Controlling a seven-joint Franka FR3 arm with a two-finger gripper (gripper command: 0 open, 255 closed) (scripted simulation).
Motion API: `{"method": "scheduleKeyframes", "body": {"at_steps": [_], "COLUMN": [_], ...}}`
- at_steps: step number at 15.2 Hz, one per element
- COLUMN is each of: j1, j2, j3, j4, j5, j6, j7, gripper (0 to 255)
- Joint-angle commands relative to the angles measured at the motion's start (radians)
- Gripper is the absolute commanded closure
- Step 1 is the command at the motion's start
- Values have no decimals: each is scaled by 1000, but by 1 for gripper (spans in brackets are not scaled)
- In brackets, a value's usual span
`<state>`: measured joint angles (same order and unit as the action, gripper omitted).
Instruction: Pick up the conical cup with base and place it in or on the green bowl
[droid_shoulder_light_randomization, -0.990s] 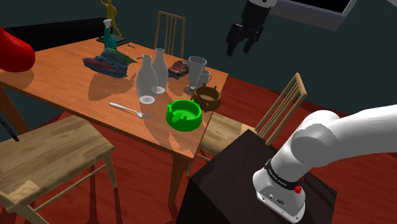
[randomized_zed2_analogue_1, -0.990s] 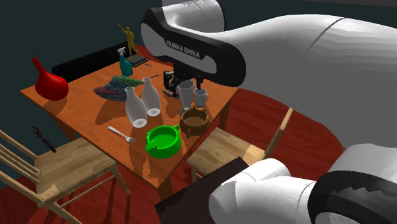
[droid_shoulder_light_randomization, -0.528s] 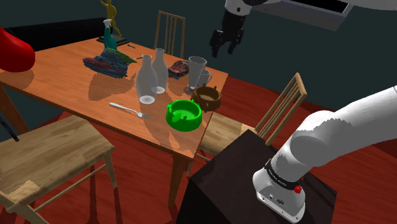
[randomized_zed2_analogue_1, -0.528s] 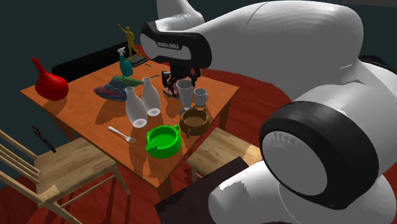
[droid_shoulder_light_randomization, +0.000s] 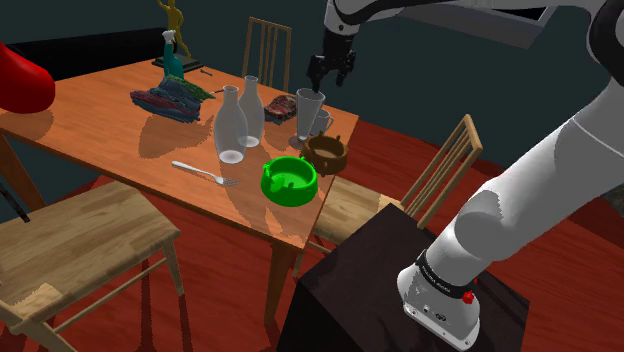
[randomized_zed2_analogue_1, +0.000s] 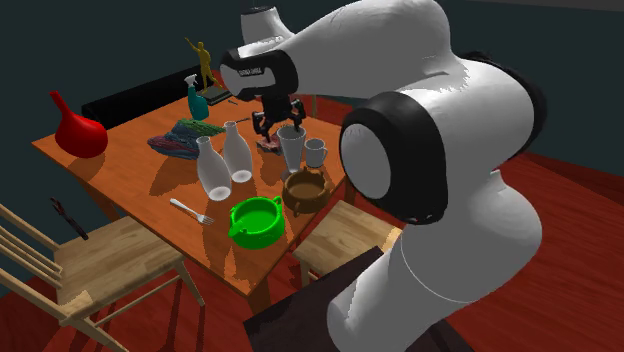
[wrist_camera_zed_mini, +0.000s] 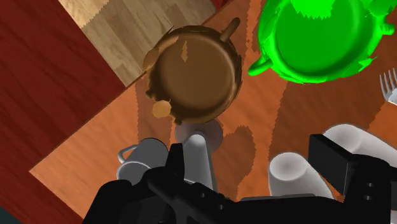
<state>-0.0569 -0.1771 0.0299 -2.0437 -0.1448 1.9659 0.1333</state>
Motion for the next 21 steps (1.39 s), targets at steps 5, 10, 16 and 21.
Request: {"method": "scheduleKeyframes", "body": {"at_steps": [5,10,16,21], "j1": [-11,-16,-22,-26], "j2": [246,450,516,533], "j3": [-8,-18,-23,-26], "j4": [199,401,427,404], "j5": [-35,-57,-64,-67], "j6": [35,27,66,106], "j7": [-1,-10,-11,-9], "gripper": [0,0,0,0]}}
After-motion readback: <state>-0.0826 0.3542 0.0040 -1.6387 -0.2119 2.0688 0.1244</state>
